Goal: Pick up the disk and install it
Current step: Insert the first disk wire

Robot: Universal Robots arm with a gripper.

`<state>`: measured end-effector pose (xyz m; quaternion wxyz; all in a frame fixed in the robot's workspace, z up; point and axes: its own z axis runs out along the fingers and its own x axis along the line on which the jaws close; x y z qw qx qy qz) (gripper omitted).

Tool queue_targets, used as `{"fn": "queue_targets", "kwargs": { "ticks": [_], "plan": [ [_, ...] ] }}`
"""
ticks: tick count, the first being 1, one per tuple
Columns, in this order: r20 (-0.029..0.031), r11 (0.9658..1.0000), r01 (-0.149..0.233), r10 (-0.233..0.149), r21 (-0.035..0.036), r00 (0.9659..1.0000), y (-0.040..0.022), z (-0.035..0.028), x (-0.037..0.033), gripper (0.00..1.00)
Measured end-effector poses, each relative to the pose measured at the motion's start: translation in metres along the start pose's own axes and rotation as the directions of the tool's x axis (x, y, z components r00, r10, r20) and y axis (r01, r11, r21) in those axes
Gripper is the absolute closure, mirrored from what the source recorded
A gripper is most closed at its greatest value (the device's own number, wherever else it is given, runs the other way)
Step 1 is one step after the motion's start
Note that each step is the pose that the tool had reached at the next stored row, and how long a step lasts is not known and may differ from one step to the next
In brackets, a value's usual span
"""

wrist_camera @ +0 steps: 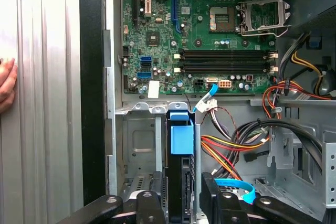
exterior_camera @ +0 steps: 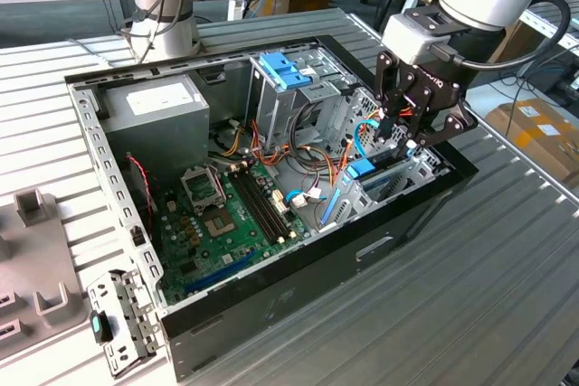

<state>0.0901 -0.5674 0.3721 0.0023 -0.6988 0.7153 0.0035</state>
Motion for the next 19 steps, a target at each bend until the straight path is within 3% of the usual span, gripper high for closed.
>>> {"fn": "queue_targets", "kwargs": {
  "ticks": [8,16,19],
  "plan": [
    [0.0,1.0,0.0,0.0,0.0,1.0,-0.0011,-0.0001,0.0,0.57],
    [0.0,1.0,0.0,0.0,0.0,1.0,-0.0011,-0.0151,-0.0001,0.57],
    [0.0002,1.0,0.0,0.0,0.0,1.0,-0.0011,-0.0156,-0.0001,0.57]
  ]
}}
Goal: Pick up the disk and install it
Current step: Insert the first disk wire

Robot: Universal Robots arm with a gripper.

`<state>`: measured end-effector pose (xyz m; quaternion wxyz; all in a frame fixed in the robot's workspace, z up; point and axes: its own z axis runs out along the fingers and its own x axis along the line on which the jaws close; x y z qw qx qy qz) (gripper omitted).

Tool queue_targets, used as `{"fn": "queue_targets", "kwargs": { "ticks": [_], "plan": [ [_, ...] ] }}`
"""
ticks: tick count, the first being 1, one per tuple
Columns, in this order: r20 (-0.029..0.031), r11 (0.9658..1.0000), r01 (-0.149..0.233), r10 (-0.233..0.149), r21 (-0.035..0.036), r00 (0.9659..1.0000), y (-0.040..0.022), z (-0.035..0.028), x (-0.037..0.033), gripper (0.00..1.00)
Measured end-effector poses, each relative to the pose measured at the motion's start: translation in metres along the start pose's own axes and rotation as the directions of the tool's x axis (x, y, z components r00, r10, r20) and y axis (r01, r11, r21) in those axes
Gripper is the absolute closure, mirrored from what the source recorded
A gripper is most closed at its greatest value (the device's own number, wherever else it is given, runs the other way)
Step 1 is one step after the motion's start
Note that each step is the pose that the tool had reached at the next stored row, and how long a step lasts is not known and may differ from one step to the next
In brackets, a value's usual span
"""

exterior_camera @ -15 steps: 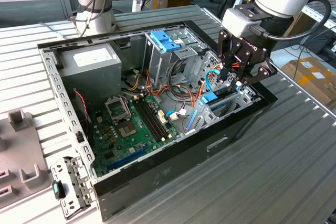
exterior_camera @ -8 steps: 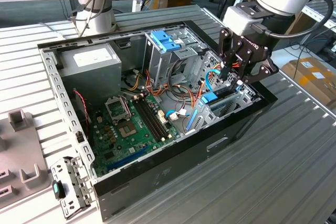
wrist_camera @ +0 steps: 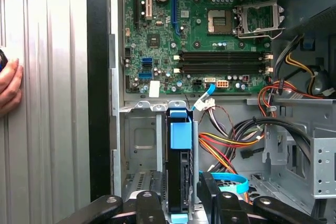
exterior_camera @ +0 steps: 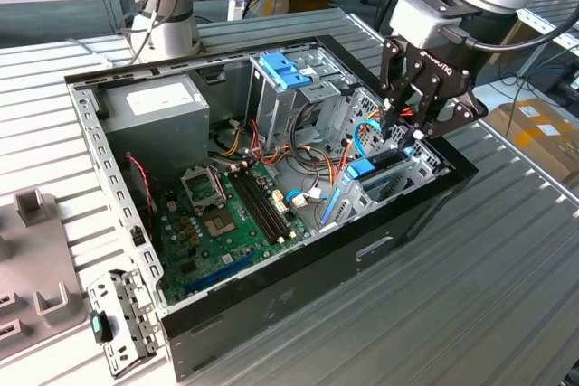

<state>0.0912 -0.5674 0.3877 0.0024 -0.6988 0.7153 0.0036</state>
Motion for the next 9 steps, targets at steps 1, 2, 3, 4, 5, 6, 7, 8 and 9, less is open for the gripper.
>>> {"fn": "queue_targets", "kwargs": {
  "ticks": [1,2,3,4,5,6,7,8,9],
  "plan": [
    [-0.0002,1.0,0.0,0.0,0.0,1.0,0.0,-0.0001,0.0,0.57],
    [-0.0003,1.0,0.0,0.0,0.0,1.0,-0.0002,-0.0002,0.0,0.57],
    [-0.0005,1.0,0.0,0.0,0.0,1.0,-0.0012,-0.0003,-0.0001,0.57],
    [-0.0003,1.0,0.0,0.0,-0.0001,1.0,-0.0029,-0.0002,-0.0002,0.57],
    [-0.0002,1.0,0.0,0.0,0.0,1.0,-0.0046,-0.0001,-0.0005,0.57],
    [-0.0001,1.0,0.0,0.0,0.0,1.0,-0.0055,-0.0001,-0.0007,0.57],
    [-0.0001,1.0,0.0,0.0,0.0,1.0,-0.0058,-0.0001,-0.0009,0.57],
    [-0.0002,1.0,0.0,0.0,0.0,1.0,-0.0059,-0.0001,-0.001,0.57],
    [-0.0003,1.0,0.0,0.0,0.0,1.0,-0.0059,-0.0002,-0.0015,0.57]
  ]
}}
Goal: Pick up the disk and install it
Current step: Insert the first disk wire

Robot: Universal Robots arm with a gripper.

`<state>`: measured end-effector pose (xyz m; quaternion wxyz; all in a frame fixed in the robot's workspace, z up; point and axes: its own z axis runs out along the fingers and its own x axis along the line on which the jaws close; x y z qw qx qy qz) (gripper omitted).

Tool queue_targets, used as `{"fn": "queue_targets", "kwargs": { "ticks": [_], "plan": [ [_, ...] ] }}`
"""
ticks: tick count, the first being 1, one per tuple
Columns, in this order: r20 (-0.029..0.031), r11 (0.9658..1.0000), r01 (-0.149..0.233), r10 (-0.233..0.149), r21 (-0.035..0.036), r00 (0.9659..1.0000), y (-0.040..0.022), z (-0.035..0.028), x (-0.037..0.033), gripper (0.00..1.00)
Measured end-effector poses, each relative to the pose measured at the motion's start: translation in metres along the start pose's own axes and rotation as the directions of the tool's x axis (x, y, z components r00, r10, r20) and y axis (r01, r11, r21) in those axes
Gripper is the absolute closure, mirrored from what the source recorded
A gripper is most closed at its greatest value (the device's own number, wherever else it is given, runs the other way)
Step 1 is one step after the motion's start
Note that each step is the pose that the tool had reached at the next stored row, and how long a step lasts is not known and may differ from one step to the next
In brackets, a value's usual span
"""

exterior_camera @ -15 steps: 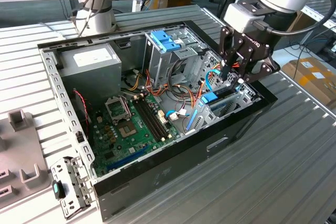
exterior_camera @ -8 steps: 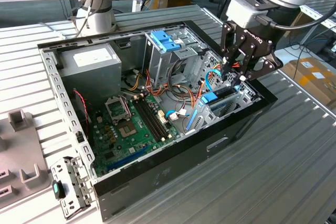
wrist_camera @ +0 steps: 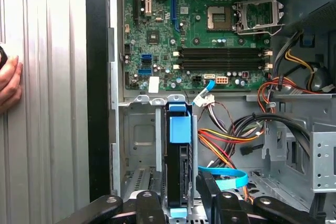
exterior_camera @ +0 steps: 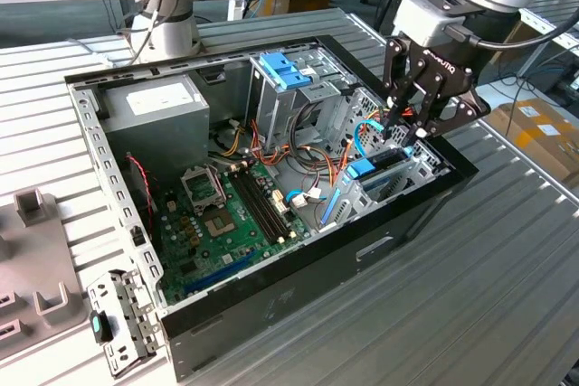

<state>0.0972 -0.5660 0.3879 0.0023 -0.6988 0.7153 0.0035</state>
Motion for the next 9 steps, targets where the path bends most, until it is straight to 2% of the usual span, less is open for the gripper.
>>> {"fn": "queue_targets", "kwargs": {
  "ticks": [3,7,9],
  "plan": [
    [0.0,1.0,0.0,0.0,0.0,1.0,0.0001,0.0001,-0.0096,0.57],
    [0.0,1.0,0.0,0.0,0.0,1.0,0.0002,0.0003,-0.0158,0.57],
    [0.0001,1.0,0.0,0.0,-0.0001,1.0,0.0003,0.0045,-0.0166,0.57]
  ]
}}
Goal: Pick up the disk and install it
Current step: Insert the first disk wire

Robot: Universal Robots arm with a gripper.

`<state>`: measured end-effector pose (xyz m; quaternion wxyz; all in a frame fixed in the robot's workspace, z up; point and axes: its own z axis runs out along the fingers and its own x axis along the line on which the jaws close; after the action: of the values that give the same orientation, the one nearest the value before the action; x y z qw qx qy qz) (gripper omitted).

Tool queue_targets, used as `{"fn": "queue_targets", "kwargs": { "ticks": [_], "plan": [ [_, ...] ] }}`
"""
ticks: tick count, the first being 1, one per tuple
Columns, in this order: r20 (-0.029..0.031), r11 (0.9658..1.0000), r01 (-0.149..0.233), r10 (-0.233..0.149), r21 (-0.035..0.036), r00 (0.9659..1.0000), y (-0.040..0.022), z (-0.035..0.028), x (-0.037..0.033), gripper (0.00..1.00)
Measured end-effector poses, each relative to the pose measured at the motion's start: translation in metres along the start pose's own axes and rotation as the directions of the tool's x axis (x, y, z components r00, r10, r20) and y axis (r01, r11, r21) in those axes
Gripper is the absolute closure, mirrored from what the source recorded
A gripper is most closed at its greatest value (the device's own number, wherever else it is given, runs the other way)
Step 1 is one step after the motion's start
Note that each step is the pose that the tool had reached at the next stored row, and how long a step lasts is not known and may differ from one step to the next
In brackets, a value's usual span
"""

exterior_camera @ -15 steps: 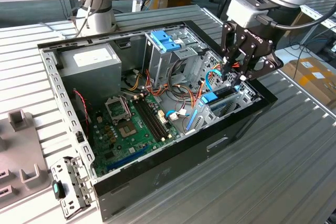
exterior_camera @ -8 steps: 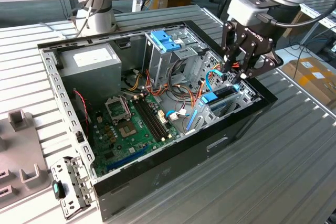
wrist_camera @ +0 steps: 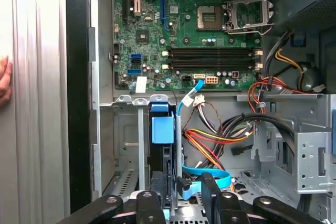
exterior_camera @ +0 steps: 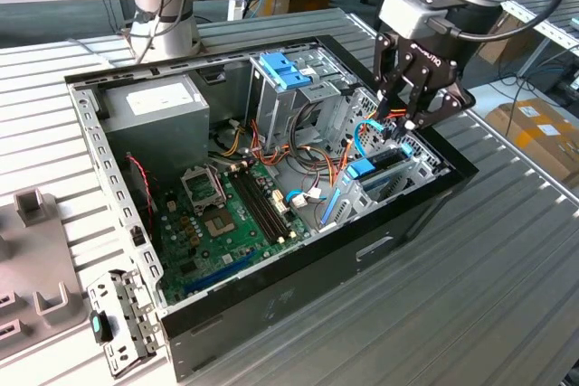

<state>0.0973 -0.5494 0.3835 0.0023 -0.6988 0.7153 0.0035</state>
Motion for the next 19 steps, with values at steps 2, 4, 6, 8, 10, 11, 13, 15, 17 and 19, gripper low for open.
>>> {"fn": "queue_targets", "kwargs": {
  "ticks": [2,4,6,8,10,11,13,15,17,19],
  "plan": [
    [0.0,1.0,0.0,0.0,0.0,1.0,0.0,0.0023,-0.0002,0.57],
    [-0.0001,1.0,0.0,0.0,0.0,1.0,0.0,0.0028,-0.0002,0.57],
    [0.0,1.0,0.0,0.0,0.0,1.0,0.0,0.0034,-0.0002,0.57],
    [0.0,1.0,0.0,0.0,0.0,1.0,0.0,0.0035,-0.0002,0.57],
    [0.0,1.0,0.0,0.0,0.0,1.0,0.0,0.0035,-0.0002,0.57],
    [0.0,1.0,0.0,0.0,0.0,1.0,0.0,0.0035,-0.0002,0.57],
    [0.0,1.0,0.0,0.0,0.0,1.0,0.0,0.0035,-0.0002,0.57],
    [0.0002,1.0,0.0,0.0,0.0,1.0,-0.0006,0.0037,-0.0002,0.57],
    [0.0002,1.0,0.0,0.0,0.0001,1.0,-0.0036,0.0036,-0.0003,0.57],
    [0.0001,1.0,0.0,0.0,0.0,1.0,-0.0066,0.0036,-0.0004,0.57]
  ]
}}
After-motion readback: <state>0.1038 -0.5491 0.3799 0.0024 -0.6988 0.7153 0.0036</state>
